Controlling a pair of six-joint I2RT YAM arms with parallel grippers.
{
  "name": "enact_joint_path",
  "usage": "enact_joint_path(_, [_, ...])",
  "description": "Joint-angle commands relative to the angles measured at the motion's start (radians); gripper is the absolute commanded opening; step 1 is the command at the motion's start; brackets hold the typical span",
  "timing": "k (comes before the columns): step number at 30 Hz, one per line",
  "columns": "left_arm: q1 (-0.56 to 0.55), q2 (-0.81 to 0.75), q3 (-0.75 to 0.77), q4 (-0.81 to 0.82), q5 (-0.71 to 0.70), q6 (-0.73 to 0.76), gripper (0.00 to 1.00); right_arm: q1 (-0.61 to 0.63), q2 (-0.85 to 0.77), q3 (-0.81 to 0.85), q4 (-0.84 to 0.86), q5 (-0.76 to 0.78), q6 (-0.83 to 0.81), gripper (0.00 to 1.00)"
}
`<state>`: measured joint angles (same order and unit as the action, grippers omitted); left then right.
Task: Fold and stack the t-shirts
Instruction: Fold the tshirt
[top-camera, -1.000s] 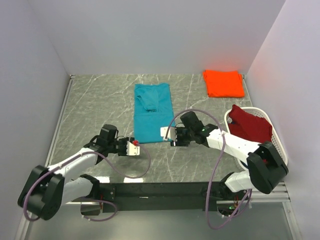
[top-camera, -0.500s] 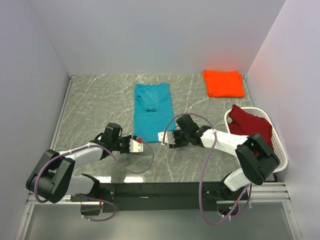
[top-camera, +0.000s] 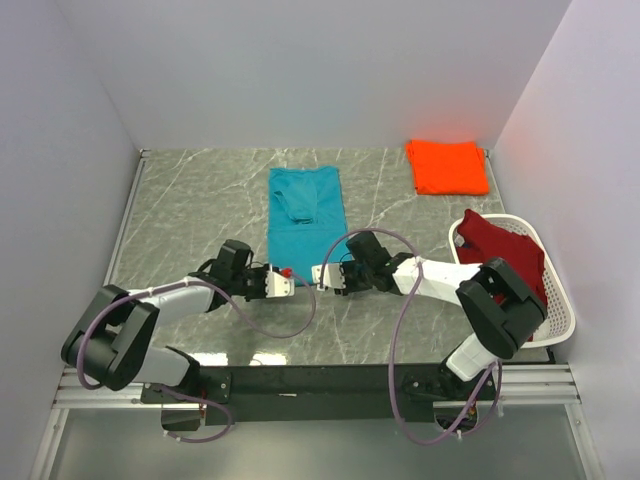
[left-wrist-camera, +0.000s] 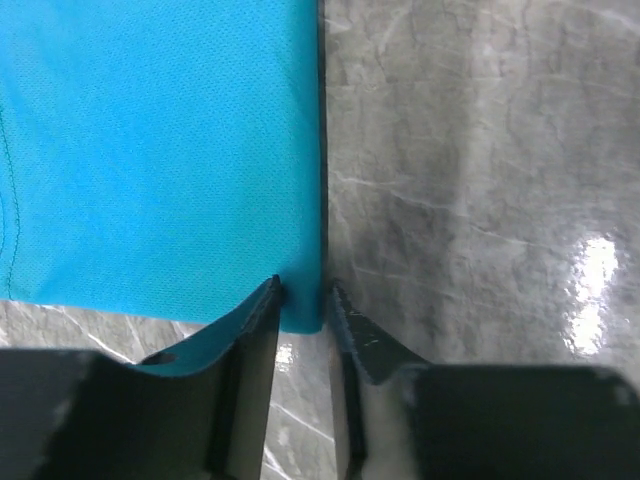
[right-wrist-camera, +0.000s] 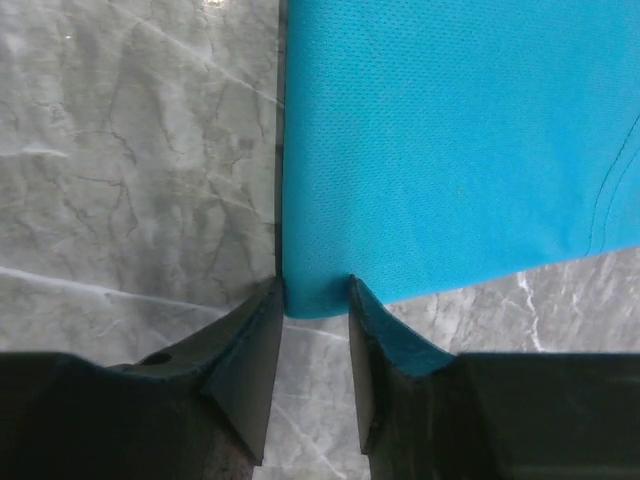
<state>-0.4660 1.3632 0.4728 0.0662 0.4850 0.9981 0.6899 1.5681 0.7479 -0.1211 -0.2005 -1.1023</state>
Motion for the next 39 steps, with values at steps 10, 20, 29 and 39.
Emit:
enact_joint_path(10, [-0.013,-0.035,0.05,0.015,-0.022,-0.105,0.01,0.002,0.024,0.068,-0.07,0.024,0.076,0.0])
enact_joint_path(20, [0.081,-0.085,0.254,-0.226,0.11,-0.181,0.0,-0.049,-0.095,0.237,-0.252,-0.042,0.168,0.0])
enact_joint_path(29, [0.073,-0.131,0.371,-0.511,0.167,-0.144,0.01,-0.044,-0.183,0.282,-0.422,-0.068,0.194,0.0])
enact_joint_path(39, [-0.062,-0.418,0.3,-0.861,0.289,-0.214,0.0,0.117,-0.531,0.091,-0.612,-0.178,0.314,0.0])
